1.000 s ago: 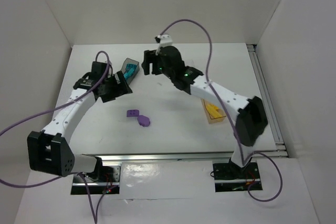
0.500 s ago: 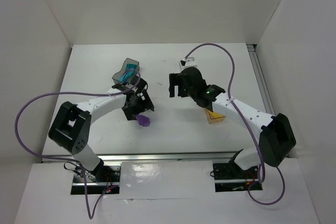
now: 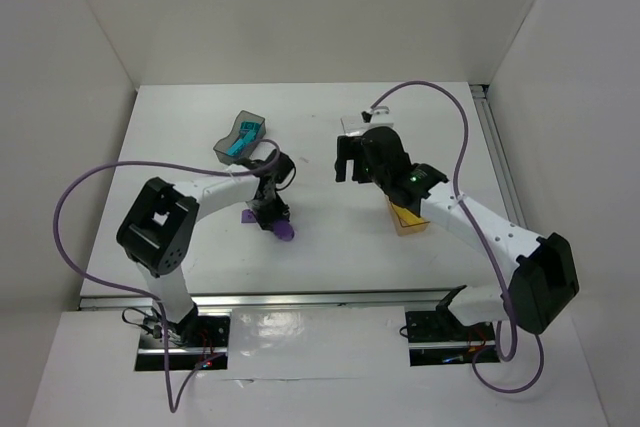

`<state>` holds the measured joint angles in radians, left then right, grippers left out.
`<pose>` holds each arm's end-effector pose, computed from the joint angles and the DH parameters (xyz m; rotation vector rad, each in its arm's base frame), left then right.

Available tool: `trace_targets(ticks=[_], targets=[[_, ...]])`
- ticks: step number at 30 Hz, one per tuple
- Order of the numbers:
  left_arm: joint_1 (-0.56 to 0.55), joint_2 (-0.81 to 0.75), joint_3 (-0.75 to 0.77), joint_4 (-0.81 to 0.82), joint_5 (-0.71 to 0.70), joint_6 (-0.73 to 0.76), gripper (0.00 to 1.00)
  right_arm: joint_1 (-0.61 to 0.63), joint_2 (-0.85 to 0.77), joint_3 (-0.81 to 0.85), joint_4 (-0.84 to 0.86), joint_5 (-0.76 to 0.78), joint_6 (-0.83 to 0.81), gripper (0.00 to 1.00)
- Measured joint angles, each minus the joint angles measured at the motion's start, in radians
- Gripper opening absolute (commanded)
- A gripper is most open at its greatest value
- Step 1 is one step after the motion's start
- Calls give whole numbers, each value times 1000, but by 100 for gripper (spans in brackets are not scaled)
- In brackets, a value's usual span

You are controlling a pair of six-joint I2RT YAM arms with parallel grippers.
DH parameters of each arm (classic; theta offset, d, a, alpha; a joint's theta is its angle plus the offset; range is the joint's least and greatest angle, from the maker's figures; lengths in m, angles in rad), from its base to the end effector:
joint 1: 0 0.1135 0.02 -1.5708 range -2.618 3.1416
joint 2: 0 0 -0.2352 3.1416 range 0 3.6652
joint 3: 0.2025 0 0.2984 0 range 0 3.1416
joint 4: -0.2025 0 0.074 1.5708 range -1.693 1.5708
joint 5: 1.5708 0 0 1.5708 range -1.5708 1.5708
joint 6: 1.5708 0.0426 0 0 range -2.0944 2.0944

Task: Sort the legos into containers by color

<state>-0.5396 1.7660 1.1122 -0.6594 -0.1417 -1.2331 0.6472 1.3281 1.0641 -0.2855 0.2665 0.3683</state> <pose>0.3151 -0.1817 0.1018 -0.9986 2.6860 -0.1590 0.2935 0.2078 0.2634 -0.1364 2.1115 0.3276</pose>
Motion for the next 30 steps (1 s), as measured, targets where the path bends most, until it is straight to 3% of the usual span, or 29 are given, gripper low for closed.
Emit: trace_targets(ticks=[1,10,16,25,26,27,30], targets=[[-10,6,17,-10,-10,0,26,-2,-3,-1,-4,4,0,95],[-99,68,397,-66,-69,85,26,-69,-160,-37,-92,131,58,95],[-99,295,763,-45,-31,163,27,-98,-338,-70,-157,261,116,95],[-71,561,1110,95,124,259,30,-109,-431,-73,-223,327,137,95],[-62,591,1146,115,143,262,32,-109,-427,-73,-230,327,137,95],[-53,615,1176,142,158,262,56,-112,-422,-73,-235,329,137,95],[-23,684,1231,204,199,271,100,-117,-409,-73,-253,328,137,95]])
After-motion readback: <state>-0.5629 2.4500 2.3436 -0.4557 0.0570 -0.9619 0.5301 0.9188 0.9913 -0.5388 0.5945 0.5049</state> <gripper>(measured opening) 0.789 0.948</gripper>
